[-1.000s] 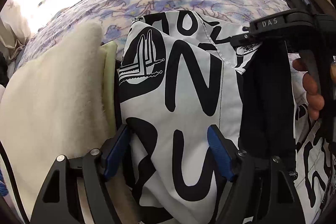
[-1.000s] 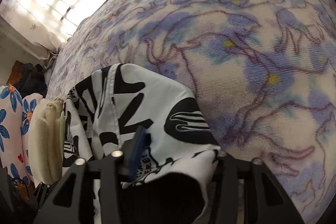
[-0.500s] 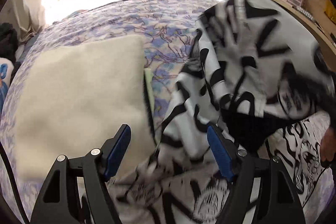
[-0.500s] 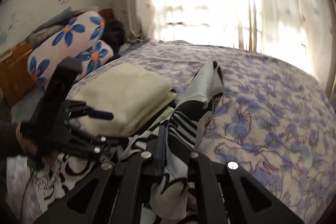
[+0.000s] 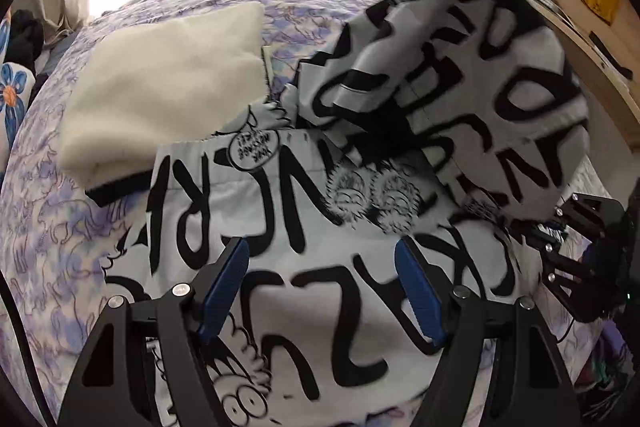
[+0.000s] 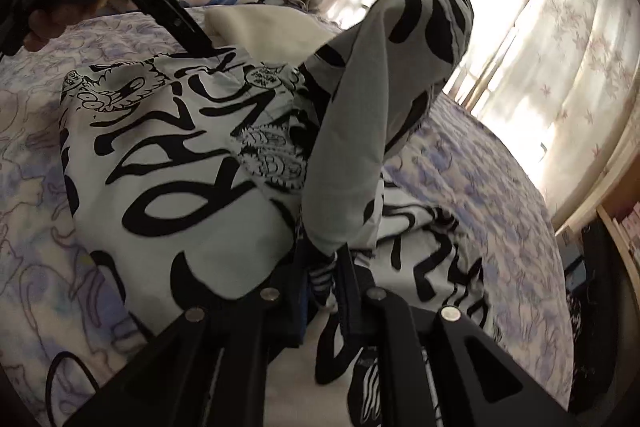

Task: Fold large clothes
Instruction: 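Lift the folded jacket end with the right gripper and fold it toward the fleece collar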

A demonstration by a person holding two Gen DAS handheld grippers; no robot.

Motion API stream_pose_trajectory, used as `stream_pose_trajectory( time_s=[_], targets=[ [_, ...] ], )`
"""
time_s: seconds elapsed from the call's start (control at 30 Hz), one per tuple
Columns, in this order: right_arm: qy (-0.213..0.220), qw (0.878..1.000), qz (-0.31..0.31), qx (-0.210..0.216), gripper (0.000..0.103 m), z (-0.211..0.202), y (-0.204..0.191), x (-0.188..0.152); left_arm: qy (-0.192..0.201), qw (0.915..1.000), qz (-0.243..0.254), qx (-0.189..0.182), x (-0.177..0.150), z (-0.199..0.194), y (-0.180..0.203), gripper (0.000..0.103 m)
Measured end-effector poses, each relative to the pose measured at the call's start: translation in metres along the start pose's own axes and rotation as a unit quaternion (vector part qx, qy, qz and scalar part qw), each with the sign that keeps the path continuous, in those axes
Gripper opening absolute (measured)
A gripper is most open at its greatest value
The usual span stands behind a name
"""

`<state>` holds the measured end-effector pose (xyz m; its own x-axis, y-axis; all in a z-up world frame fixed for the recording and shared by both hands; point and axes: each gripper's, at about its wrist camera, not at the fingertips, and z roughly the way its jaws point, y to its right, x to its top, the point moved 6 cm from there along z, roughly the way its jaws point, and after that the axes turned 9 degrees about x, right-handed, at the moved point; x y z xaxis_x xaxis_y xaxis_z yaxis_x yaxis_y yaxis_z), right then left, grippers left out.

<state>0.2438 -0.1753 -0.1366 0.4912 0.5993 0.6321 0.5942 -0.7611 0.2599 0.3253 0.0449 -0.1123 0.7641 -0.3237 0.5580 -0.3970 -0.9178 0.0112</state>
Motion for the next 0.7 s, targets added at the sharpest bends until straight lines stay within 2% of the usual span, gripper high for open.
stream_pose_trajectory(
  time_s=[0.17,0.37,0.4,0.5,0.6,0.7],
  targets=[
    [0.020,0.998,0.066,-0.001,0.011,-0.032,0.008,-0.002,0.011,0.9994,0.029,-0.013,-0.005,-0.024,0.030,0.074],
    [0.066,0.988,0.138,0.028,0.012,-0.059,0.025,0.034,0.042,0.9976,0.052,-0.021,0.012,-0.049,0.055,0.074],
    [0.077,0.985,0.153,0.035,0.016,-0.061,0.029,0.042,0.047,0.9972,0.054,-0.021,0.017,-0.052,0.057,0.074],
    [0.098,0.976,0.188,0.055,0.026,-0.060,0.034,0.062,0.054,0.9969,0.054,-0.017,0.028,-0.058,0.058,0.074],
    [0.113,0.967,0.216,0.078,0.026,-0.058,0.035,0.079,0.056,0.9974,0.042,-0.017,0.037,-0.061,0.052,0.074],
    [0.102,0.966,0.229,0.056,0.026,-0.050,0.037,0.089,0.055,0.9980,0.025,-0.021,0.041,-0.063,0.043,0.074]
  ],
)
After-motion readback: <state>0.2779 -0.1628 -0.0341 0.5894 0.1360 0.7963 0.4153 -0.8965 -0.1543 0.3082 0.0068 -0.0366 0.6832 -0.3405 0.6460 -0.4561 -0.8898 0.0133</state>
